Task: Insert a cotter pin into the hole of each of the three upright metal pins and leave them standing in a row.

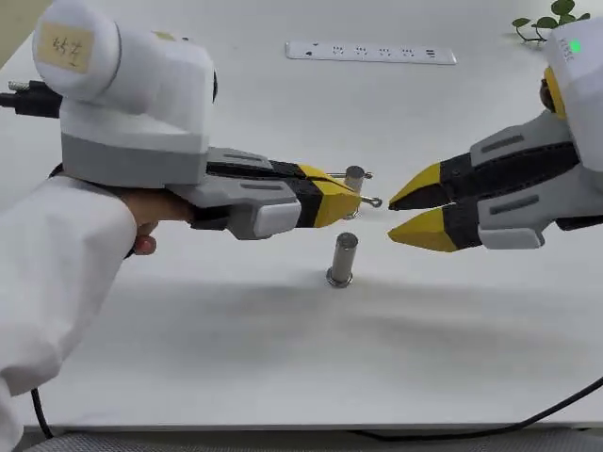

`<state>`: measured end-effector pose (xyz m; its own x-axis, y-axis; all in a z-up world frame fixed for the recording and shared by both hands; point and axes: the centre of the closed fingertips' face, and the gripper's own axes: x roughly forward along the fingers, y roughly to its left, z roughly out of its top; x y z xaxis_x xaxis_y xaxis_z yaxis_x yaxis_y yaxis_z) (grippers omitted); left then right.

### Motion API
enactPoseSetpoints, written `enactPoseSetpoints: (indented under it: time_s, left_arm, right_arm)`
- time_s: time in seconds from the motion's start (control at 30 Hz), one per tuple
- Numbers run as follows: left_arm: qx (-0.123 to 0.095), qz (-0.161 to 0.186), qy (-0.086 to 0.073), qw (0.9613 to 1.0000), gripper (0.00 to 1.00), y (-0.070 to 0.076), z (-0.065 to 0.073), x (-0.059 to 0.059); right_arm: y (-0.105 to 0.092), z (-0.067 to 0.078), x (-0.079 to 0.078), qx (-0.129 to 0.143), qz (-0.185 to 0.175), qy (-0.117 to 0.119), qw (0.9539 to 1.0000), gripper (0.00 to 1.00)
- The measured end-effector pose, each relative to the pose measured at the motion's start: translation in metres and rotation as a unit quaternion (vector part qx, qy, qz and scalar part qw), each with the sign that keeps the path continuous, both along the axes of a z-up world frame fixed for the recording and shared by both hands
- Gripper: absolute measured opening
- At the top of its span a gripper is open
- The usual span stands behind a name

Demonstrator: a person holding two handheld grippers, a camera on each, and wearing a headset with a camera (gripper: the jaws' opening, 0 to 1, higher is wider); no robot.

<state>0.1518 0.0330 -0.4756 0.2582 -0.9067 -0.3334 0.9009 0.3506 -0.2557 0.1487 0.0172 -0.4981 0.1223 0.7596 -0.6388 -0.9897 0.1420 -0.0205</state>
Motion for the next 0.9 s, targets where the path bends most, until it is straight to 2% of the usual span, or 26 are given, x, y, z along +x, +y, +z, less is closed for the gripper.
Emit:
enactPoseSetpoints:
  time_s: [0.1,0.17,0.2,0.23,0.33,0.4,0.43,0.57,0.67,0.7,0.77,0.83,0.9]
  left_arm:
    - [0.001,-0.019,-0.029,0.9994,0.0,-0.003,0.004,-0.004]
    - [-0.001,-0.028,-0.032,0.9991,0.0,-0.005,0.006,-0.008]
    - [0.002,-0.036,-0.043,0.9984,0.0,-0.007,0.006,-0.009]
    - [0.004,-0.041,-0.048,0.998,0.0,-0.007,0.006,-0.011]
    - [0.0,-0.051,-0.05,0.9974,0.0,-0.01,0.008,-0.014]
    - [0.004,-0.061,-0.062,0.9961,0.0,-0.011,0.008,-0.016]
    - [0.004,-0.063,-0.064,0.996,0.0,-0.012,0.008,-0.017]
    - [0.007,-0.076,-0.085,0.9934,0.0,-0.012,0.008,-0.019]
    - [0.02,-0.088,-0.105,0.9904,0.0,-0.01,0.005,-0.02]
    - [0.025,-0.09,-0.104,0.9902,0.0,-0.01,0.002,-0.02]
    - [0.029,-0.087,-0.091,0.9917,0.0,-0.008,-0.003,-0.019]
    - [0.037,-0.093,-0.099,0.9901,0.0,-0.008,-0.006,-0.021]
    - [0.04,-0.096,-0.097,0.9898,0.0,-0.008,-0.008,-0.022]
  right_arm:
    - [0.005,0.002,-0.005,0.018,-0.006,0.013,0.9998,0.14]
    - [0.006,0.003,-0.005,0.021,-0.004,0.017,0.9996,0.14]
    - [0.007,0.003,-0.007,0.022,-0.001,0.019,0.9996,0.12]
    - [0.009,0.003,-0.008,0.024,0.001,0.023,0.9995,0.11]
    - [0.011,0.003,-0.012,0.027,0.007,0.031,0.9991,0.04]
    - [0.012,0.003,-0.014,0.029,0.01,0.036,0.9989,0.0]
    - [0.012,0.003,-0.014,0.029,0.011,0.036,0.9989,0.0]
    - [0.012,0.003,-0.016,0.027,0.019,0.037,0.9988,0.0]
    - [0.011,0.004,-0.017,0.023,0.024,0.034,0.9989,0.0]
    - [0.011,0.003,-0.017,0.021,0.022,0.035,0.9989,0.0]
    - [0.011,0.003,-0.016,0.02,0.021,0.034,0.999,0.0]
    - [0.012,0.003,-0.017,0.02,0.021,0.036,0.9989,0.0]
    - [0.012,0.002,-0.02,0.014,0.027,0.035,0.9989,0.0]
